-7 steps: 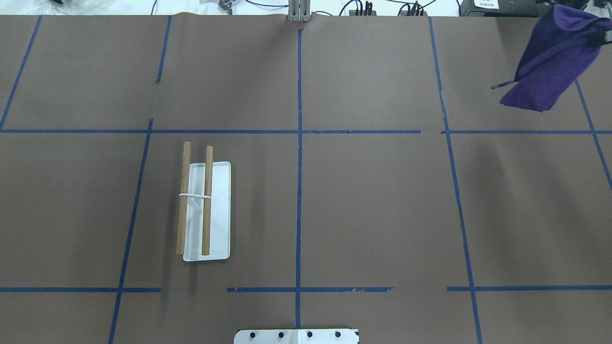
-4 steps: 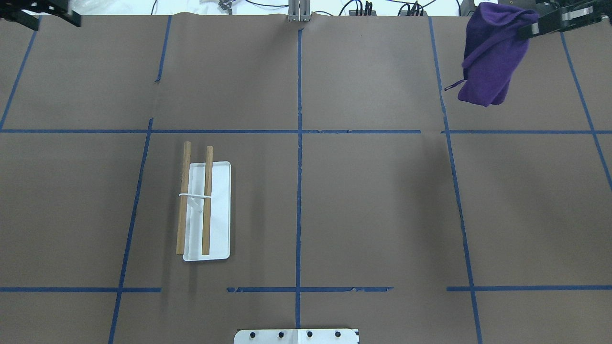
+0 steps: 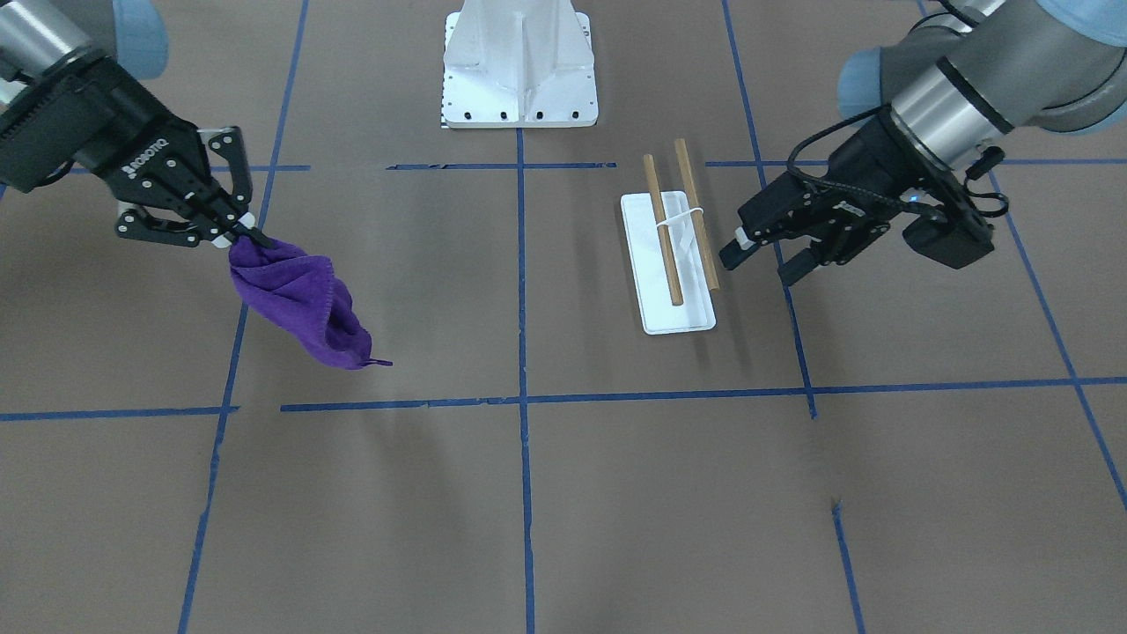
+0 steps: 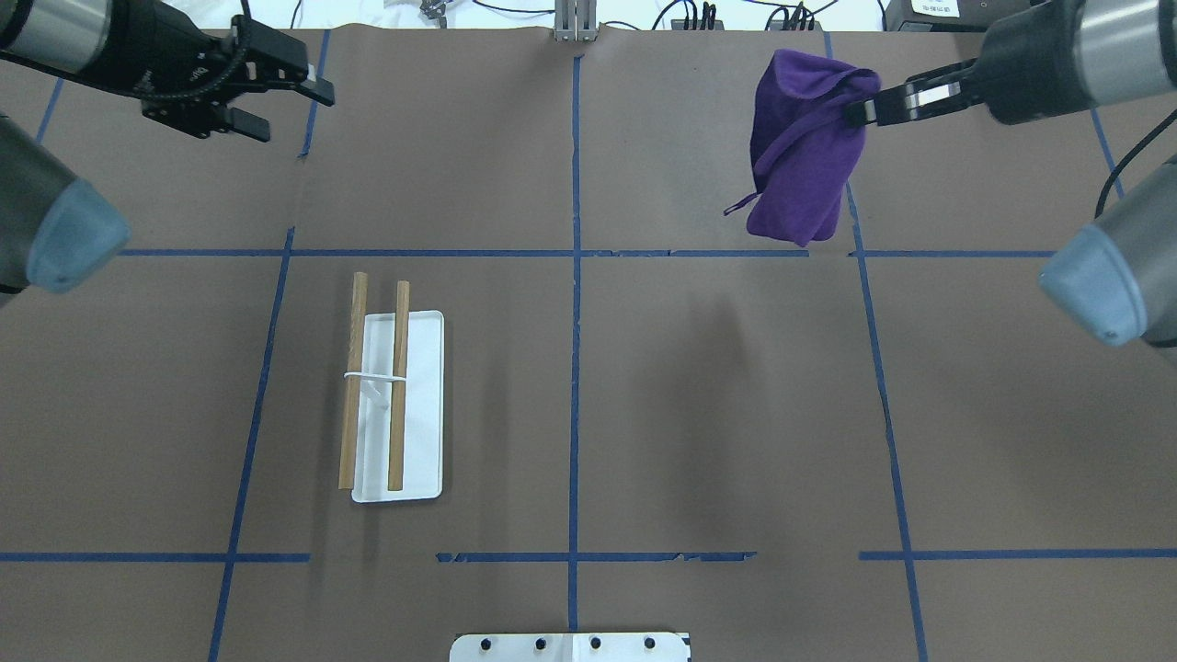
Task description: Hang towel on rack
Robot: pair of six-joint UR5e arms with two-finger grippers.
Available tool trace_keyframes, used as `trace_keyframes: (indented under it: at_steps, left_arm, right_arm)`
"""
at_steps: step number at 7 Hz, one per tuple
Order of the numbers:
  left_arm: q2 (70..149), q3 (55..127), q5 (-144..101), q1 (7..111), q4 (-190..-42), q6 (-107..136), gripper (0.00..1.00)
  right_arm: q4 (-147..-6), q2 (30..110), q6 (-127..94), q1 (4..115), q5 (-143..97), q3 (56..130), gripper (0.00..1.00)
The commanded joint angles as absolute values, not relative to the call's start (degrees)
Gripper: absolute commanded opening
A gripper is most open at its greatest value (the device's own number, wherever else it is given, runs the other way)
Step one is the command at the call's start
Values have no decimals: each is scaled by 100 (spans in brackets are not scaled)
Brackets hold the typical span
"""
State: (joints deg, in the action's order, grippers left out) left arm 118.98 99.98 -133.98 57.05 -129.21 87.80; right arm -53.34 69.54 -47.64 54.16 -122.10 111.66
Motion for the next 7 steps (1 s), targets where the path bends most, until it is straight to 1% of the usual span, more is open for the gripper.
trace_keyframes:
  at_steps: [1,2,4,5,7]
  left_arm:
    - [12425,9915,-13212,5197,-13061,9798,100]
    - [12671,9897,-13001,4933,-13069,10087,100]
    - [12910,9791,-12693,4493,-13087,10186,100]
    - [13033,9739,-12657,4439,-13096,10282,100]
    - [13358,9415,-12648,4430,-13104,10362,100]
  right_arm:
    - [-5344,6689,-5027,4417,-11219,11259,0]
    - [-5344,6532,-5027,4012,-10736,11259,0]
    - [-5344,6504,-5027,3693,-10338,11267,0]
    - [-5344,6504,-5027,3648,-10319,11311,0]
    - [-5344,6521,-5062,3586,-10318,11513,0]
